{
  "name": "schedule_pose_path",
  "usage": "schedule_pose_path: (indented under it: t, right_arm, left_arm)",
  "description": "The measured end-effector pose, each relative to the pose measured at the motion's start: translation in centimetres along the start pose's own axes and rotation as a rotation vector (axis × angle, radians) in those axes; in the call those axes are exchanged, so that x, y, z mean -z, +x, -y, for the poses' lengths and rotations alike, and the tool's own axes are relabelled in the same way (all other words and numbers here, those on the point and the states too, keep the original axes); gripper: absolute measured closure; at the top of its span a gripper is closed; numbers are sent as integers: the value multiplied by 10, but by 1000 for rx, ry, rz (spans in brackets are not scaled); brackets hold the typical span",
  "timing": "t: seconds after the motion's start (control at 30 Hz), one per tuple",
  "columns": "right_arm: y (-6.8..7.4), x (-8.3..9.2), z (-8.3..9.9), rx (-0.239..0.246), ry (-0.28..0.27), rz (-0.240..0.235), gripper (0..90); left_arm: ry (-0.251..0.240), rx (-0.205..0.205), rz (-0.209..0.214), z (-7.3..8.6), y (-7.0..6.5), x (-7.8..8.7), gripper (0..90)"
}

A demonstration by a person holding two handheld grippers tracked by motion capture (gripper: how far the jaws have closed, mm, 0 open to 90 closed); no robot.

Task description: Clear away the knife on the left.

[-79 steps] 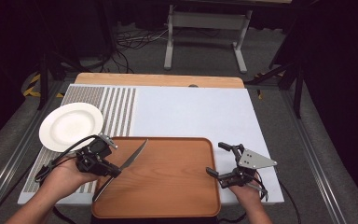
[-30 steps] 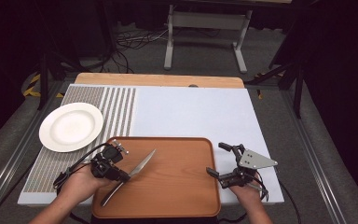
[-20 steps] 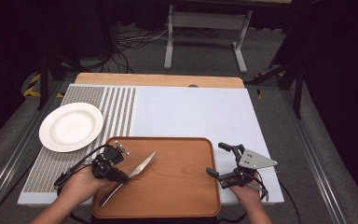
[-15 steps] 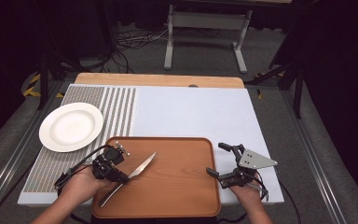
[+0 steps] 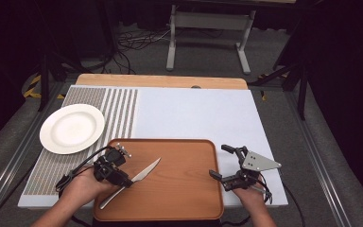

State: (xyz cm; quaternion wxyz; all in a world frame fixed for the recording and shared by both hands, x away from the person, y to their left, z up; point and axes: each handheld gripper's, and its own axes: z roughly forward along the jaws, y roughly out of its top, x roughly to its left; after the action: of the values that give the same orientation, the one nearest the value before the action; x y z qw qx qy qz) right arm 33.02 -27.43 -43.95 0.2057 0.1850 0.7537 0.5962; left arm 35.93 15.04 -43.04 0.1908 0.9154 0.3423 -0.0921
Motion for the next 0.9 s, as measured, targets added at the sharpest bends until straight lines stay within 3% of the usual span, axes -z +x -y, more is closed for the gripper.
schedule_pose_path:
  t: [0.2,0.3,0.4,0.53,0.73,0.9]
  right_arm:
    - [0,0,0,1,-3,0,41]
    - [0,0,0,4,-3,1,41]
    - [0,0,0,6,-6,2,41]
    - [0,0,0,7,-6,2,41]
    - [1,0,0,8,-4,-1,41]
    - [0,-1,0,7,-12,-3,41]
  left_arm:
    - [-60,-51,1,0,-7,8,368]
    - [-95,-141,-8,0,-13,9,253]
    - [-134,-207,-23,1,-17,11,245]
    - [-164,-291,-39,5,-23,13,468]
    - [-163,-346,-63,7,-28,10,875]
    - [-175,-399,-70,6,-31,2,899]
